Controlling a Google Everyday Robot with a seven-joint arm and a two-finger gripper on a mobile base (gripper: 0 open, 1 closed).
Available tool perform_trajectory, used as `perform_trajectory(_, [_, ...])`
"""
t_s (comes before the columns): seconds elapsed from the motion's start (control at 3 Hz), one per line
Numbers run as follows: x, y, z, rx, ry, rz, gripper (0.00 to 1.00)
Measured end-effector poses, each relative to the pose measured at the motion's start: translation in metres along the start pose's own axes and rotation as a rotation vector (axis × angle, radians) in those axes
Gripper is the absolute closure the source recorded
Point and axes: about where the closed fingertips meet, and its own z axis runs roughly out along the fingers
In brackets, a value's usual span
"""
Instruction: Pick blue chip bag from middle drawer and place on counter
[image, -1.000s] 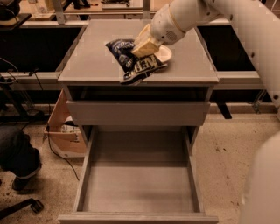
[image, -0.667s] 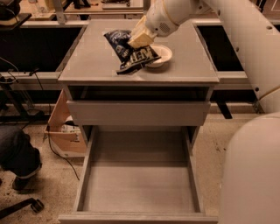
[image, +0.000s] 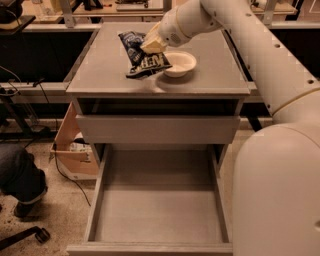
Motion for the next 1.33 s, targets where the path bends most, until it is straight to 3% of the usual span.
perform_trajectory(0.67, [0.005, -0.011, 0.061, 0.060, -0.095, 0.054, 0.59])
perform_trajectory(1.33, [0.001, -0.005, 0.097, 0.042, -0.166, 0.091, 0.12])
